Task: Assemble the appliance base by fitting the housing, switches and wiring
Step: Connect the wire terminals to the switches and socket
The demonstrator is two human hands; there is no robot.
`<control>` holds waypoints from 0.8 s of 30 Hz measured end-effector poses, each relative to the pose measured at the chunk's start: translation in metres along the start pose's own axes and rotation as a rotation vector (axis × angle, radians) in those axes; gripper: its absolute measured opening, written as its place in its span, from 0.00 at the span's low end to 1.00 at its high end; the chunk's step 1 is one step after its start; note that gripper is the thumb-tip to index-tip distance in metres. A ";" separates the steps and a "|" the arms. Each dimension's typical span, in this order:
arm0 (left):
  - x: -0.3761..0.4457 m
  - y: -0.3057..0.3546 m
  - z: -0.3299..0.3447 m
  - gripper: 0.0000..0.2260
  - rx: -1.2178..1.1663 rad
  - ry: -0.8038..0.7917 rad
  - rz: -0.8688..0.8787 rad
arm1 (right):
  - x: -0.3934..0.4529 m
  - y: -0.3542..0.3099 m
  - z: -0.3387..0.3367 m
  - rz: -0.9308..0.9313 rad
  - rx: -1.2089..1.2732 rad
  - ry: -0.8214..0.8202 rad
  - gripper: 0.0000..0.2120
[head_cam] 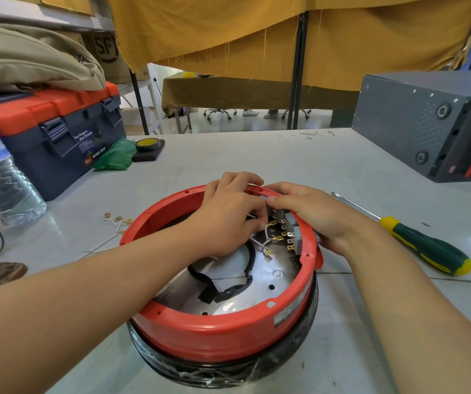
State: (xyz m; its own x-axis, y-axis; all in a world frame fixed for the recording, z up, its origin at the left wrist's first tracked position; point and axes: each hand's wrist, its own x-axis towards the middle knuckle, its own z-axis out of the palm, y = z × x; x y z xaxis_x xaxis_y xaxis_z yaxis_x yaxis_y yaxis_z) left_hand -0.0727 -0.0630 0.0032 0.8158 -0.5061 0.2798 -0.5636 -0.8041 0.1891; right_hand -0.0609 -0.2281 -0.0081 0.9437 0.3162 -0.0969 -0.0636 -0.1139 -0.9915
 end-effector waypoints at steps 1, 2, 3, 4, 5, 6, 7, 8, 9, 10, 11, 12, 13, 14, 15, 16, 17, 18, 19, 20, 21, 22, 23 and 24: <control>0.000 0.000 0.000 0.02 0.000 0.002 0.002 | 0.000 0.000 0.000 0.000 0.001 -0.001 0.11; 0.000 0.000 0.000 0.02 0.001 0.003 0.004 | 0.000 0.000 0.000 0.000 0.003 -0.001 0.11; 0.001 0.000 0.001 0.02 0.004 0.004 0.006 | 0.000 0.000 0.000 -0.001 0.006 -0.001 0.11; 0.001 0.000 0.001 0.02 0.007 0.006 0.008 | 0.000 0.001 0.000 -0.002 0.007 0.000 0.11; 0.001 0.000 0.001 0.02 0.011 0.008 0.011 | 0.000 0.000 0.000 -0.003 0.006 0.001 0.11; 0.001 0.000 0.002 0.02 0.015 0.012 0.013 | 0.000 0.001 0.000 -0.004 0.005 0.002 0.11; 0.001 0.000 0.002 0.02 0.020 0.014 0.016 | 0.000 0.001 0.001 -0.006 0.004 0.002 0.11; 0.001 0.000 0.003 0.02 0.025 0.015 0.019 | 0.000 0.001 0.000 -0.008 0.004 0.003 0.11; 0.001 0.000 0.003 0.02 0.030 0.015 0.022 | 0.000 0.001 0.000 -0.008 0.004 0.003 0.11; 0.001 0.000 0.003 0.02 0.036 0.016 0.024 | 0.000 0.001 0.001 -0.008 0.006 0.002 0.11; 0.001 0.000 0.003 0.02 0.043 0.018 0.027 | -0.001 0.001 0.001 -0.008 0.009 0.000 0.11; 0.001 0.000 0.003 0.02 0.050 0.021 0.030 | -0.001 0.000 0.001 -0.009 0.013 -0.002 0.11; 0.001 0.001 0.003 0.02 0.056 0.022 0.032 | -0.001 0.001 0.001 -0.011 0.018 -0.003 0.11; 0.002 0.001 0.004 0.02 0.061 0.023 0.034 | -0.001 0.001 0.001 -0.012 0.021 -0.004 0.11; 0.002 0.002 0.004 0.02 0.066 0.024 0.035 | -0.001 0.001 0.001 -0.015 0.021 -0.004 0.11; 0.002 0.002 0.004 0.02 0.070 0.024 0.036 | -0.001 0.001 0.001 -0.016 0.018 -0.004 0.11; 0.002 0.002 0.004 0.02 0.065 0.022 0.032 | -0.001 0.001 0.001 -0.017 0.014 -0.002 0.11; 0.002 0.003 0.004 0.02 0.052 0.020 0.022 | -0.001 0.001 0.001 -0.018 0.009 -0.001 0.11; 0.003 0.003 0.004 0.02 0.036 0.018 0.012 | -0.001 0.001 0.000 -0.018 0.003 0.000 0.11; 0.003 0.003 0.003 0.01 0.027 0.016 0.006 | -0.001 0.000 0.000 -0.018 -0.003 0.000 0.11; 0.003 0.003 0.002 0.01 0.025 0.015 0.006 | 0.000 0.000 0.001 -0.017 -0.007 0.001 0.11; 0.003 0.003 0.002 0.01 0.022 0.013 0.007 | 0.000 -0.001 0.001 -0.017 -0.014 0.003 0.11; 0.003 0.003 0.001 0.01 0.011 0.010 0.006 | 0.000 -0.001 0.001 -0.018 -0.027 0.006 0.10; 0.003 0.003 -0.001 0.02 -0.008 0.002 0.001 | 0.000 -0.002 0.001 -0.019 -0.042 0.008 0.10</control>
State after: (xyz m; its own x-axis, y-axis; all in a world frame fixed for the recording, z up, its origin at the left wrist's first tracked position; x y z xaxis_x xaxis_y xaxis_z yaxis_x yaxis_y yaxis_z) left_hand -0.0720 -0.0667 0.0053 0.8149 -0.5063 0.2822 -0.5656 -0.8009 0.1963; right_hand -0.0614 -0.2272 -0.0064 0.9472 0.3112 -0.0771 -0.0321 -0.1472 -0.9886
